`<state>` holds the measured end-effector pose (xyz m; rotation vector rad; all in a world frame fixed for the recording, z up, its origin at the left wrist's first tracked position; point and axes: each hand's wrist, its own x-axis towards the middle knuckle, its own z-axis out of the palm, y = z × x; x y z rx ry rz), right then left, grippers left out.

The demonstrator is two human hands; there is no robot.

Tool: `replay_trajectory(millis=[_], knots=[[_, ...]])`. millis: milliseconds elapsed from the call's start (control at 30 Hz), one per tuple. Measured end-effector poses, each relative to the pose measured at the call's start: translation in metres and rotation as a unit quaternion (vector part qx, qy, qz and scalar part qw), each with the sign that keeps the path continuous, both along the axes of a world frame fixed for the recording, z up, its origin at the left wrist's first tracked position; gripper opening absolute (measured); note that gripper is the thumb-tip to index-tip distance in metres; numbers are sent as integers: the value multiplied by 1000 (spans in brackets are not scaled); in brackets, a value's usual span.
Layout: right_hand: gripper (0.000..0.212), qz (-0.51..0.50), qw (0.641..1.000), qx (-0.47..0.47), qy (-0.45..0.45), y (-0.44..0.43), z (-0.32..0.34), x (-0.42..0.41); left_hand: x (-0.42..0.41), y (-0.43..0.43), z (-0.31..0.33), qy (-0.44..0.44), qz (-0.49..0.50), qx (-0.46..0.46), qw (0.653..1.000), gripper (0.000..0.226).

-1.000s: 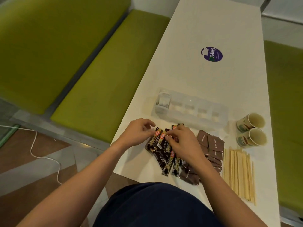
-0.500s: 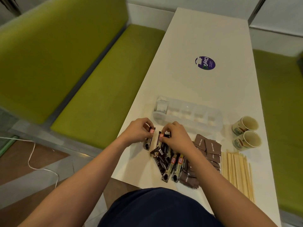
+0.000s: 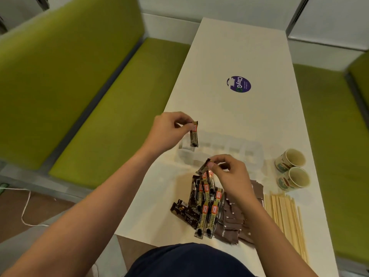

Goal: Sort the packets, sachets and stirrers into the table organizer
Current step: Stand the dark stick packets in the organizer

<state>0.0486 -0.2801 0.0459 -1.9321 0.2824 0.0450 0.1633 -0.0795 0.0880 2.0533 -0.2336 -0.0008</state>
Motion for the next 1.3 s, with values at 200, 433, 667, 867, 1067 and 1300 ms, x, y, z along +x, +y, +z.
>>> replay_trajectory(millis=[200,433,667,867,1067,1300], knots=[[2,-62,995,5,-74,-23,14,4,50,-41,-22,-8,-64,142,988,9],[3,-87,989,-32,-115,-38,25,53,67,-48,-55,34,-62,163,984,7],[14,23,987,-146,-59,-30,18,110,65,-47,-63,38,-80,182,979,11],[12,82,971,-224,12,-23,-10,134,63,-45,-61,22,-71,160,984,13],[15,50,972,-230,-20,-22,-24,134,57,-45,-64,15,-59,158,986,15],[32,23,970,-236,-53,-24,-25,123,50,-44,-61,2,-48,178,983,31]])
